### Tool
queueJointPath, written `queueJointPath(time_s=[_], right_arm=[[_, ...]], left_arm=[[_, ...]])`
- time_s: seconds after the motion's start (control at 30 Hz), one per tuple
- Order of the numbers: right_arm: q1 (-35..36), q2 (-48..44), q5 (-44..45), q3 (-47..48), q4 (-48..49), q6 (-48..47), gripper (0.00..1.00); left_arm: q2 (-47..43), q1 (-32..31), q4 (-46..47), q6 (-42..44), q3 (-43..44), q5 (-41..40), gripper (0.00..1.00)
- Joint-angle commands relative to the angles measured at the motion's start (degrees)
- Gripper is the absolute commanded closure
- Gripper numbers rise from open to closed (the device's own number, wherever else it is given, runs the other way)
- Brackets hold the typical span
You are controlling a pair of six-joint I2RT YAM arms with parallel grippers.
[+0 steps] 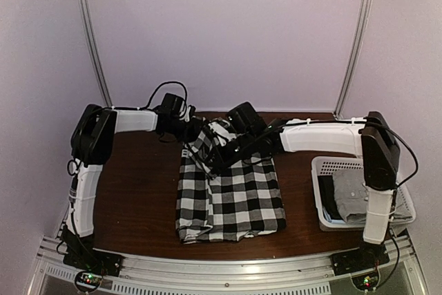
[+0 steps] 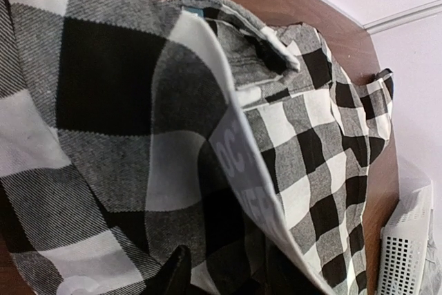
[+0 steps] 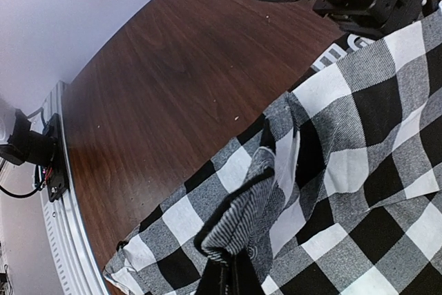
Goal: Fold and stack the long sleeve shirts
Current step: Fold the flattened shirt at the center of the board.
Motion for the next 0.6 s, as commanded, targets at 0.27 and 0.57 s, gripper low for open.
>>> queueJointPath(time_s=[0.27,0.57], right_arm=[[2.48,2.49,-0.80,1.67,-2.95,-0.85,1.00],[3.67,3.84,-0.29,2.27,-4.27,-1.05,1.00]], left_arm=[[8.15,2.90,-1.14,-1.32,12.68,-2.12,0.59],[9.96,4.74,-2.07,-0.65,15.78,-4.15,0.58]])
